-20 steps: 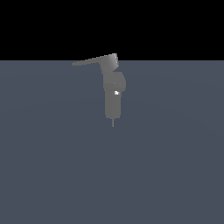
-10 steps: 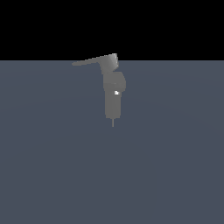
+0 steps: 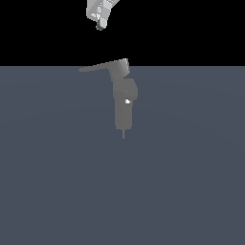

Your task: Turn on the faucet by rotating a designated handle.

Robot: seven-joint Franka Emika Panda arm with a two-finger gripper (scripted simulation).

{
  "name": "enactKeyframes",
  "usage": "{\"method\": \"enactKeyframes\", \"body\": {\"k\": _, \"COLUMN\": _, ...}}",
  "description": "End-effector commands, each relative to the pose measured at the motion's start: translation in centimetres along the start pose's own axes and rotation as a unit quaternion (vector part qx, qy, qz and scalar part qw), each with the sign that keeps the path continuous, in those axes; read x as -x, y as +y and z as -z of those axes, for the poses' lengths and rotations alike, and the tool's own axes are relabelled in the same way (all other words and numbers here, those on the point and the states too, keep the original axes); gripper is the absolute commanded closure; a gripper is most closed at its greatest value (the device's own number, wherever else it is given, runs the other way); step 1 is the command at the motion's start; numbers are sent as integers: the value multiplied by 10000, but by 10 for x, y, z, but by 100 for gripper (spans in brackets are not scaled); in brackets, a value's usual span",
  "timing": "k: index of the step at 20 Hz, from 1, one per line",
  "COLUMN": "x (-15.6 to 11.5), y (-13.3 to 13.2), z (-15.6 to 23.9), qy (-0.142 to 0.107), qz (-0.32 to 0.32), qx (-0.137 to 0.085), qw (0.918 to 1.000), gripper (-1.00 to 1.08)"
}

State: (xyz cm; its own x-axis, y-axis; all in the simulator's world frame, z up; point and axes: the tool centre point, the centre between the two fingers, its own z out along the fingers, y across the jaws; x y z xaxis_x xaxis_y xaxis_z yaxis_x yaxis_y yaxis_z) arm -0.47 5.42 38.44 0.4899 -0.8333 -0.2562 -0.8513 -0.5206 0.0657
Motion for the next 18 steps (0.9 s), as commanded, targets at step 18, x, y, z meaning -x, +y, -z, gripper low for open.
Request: {"method": "enactKeyframes", "body": {"k": 18, "x": -24, "y": -107, "z": -91, "qy": 671, "qz": -2304, "qx": 285, "qw": 9704, "gripper": 108}}
